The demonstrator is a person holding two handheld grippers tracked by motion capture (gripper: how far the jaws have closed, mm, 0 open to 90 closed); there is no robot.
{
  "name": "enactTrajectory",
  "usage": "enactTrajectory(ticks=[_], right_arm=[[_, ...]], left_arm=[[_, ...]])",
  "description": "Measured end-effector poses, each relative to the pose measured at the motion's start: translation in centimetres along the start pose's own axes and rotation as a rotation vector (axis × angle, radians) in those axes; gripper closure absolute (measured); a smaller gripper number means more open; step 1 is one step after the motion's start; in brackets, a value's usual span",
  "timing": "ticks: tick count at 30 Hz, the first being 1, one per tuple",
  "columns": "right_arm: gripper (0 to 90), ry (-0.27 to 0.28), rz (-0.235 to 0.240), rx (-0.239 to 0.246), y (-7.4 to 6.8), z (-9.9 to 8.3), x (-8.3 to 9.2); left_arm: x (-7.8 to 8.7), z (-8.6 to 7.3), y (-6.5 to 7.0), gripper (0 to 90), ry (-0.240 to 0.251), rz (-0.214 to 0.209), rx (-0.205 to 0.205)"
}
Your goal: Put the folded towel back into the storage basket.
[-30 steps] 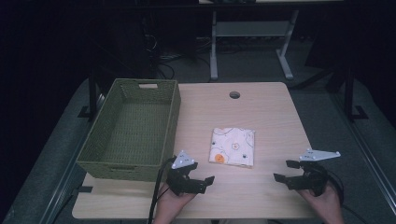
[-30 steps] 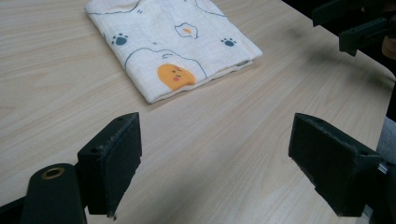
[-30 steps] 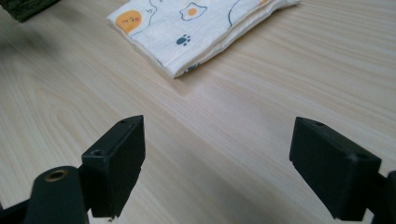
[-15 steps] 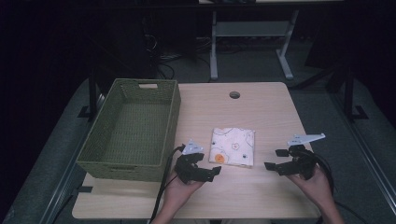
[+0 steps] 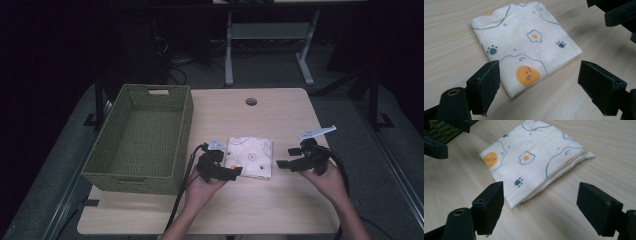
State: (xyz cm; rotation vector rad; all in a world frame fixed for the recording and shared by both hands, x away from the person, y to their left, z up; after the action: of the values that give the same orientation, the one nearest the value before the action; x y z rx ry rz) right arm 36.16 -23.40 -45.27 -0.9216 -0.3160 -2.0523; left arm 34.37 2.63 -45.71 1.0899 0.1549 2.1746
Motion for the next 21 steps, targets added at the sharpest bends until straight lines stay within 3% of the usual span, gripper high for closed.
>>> enactTrajectory(ticks=[10, 13, 16, 19, 21], right_arm=[[25.5, -0.039, 0.025, -0.015, 1.9, 2.9, -2.1], [28.9, -0.033, 0.007, -0.025, 2.6, 3.6, -2.7], [29.6, -0.049, 0.002, -0.028, 2.8, 3.7, -3.1], [31.1, -0.082, -0.008, -0.014, 3.0, 3.8, -4.4], [32.5, -0.102, -0.005, -0.011, 3.1, 3.9, -5.0]], left_arm=[[-1.6, 2.1, -1.5, 23.7, -0.047, 0.043, 0.05], [-2.4, 2.6, -2.0, 26.3, -0.067, 0.069, 0.064], [-2.9, 2.6, -2.4, 28.5, -0.082, 0.064, 0.089], [-3.9, 2.4, -3.1, 33.2, -0.119, 0.114, 0.072], [-4.1, 2.3, -3.4, 34.8, -0.13, 0.125, 0.07]])
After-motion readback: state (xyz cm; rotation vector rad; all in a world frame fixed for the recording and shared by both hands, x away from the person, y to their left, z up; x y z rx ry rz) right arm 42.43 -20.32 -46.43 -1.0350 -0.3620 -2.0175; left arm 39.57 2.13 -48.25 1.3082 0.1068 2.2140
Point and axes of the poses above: each handheld gripper's, and its own axes: x roughly backward along the jaws, z roughly out of its top, y roughly to its right, the point moved 5 cm from there along -x, roughly forward along the jaws, and after that the axes turned 12 degrees about x, right-handed, at the moved point
